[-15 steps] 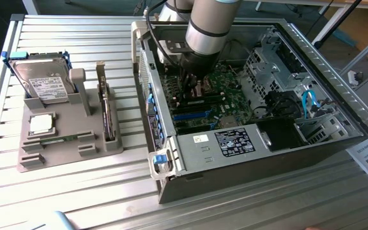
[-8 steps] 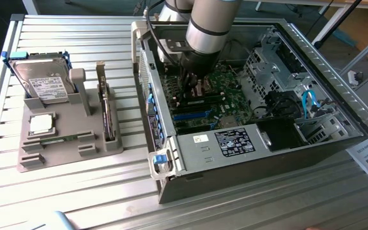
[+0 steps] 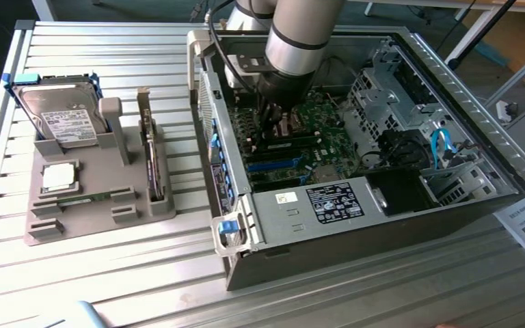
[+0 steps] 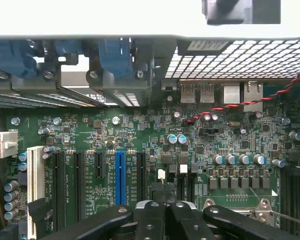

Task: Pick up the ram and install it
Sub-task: 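Press down the ram until it locks into place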

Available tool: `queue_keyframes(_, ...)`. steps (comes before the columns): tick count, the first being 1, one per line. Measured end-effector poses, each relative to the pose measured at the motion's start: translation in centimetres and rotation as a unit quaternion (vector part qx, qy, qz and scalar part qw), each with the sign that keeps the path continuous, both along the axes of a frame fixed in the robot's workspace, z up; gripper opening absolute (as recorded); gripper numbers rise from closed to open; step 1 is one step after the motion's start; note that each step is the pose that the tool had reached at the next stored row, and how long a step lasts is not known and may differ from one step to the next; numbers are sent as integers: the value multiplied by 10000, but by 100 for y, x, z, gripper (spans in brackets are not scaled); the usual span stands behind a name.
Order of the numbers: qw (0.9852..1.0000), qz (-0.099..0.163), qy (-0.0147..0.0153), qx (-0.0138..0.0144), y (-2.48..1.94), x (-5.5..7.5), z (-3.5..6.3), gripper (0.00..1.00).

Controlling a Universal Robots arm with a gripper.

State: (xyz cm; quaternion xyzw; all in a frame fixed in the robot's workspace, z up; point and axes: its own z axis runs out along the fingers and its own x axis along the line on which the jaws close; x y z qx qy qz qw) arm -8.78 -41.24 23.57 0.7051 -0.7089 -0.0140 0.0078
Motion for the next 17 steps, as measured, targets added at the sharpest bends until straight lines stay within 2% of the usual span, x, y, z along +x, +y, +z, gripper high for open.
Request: queue_keyframes(17, 10000, 0, 1, -1, -1, 0, -49, 10)
